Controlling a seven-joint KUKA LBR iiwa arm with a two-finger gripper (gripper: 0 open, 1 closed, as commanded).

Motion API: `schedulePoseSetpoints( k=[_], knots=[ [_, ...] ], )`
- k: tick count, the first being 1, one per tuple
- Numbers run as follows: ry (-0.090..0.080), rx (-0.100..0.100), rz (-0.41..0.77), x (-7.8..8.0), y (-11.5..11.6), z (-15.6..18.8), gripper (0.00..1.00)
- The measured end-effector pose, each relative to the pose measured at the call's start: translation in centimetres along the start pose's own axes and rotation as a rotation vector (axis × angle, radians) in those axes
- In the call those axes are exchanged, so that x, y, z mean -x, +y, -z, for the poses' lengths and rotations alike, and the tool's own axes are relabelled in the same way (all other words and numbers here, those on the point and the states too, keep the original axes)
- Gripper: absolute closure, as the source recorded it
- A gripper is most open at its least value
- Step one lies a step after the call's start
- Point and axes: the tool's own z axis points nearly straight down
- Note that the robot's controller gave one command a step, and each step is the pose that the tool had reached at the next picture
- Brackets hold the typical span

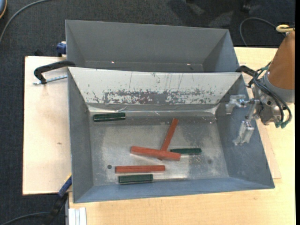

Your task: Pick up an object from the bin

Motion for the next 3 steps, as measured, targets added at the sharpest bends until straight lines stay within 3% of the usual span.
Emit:
schedulePoseSetpoints(
  k=[1,2,3],
  knots=[
    [0.008,0.004,0.195,-1.9,4.1,-14.4,0.0],
    [0.0,0.0,0.467,-1.9,3.3,-14.0,0.0],
    [-0.005,0.003,0.506,-0.5,9.3,-14.0,0.0]
  ],
)
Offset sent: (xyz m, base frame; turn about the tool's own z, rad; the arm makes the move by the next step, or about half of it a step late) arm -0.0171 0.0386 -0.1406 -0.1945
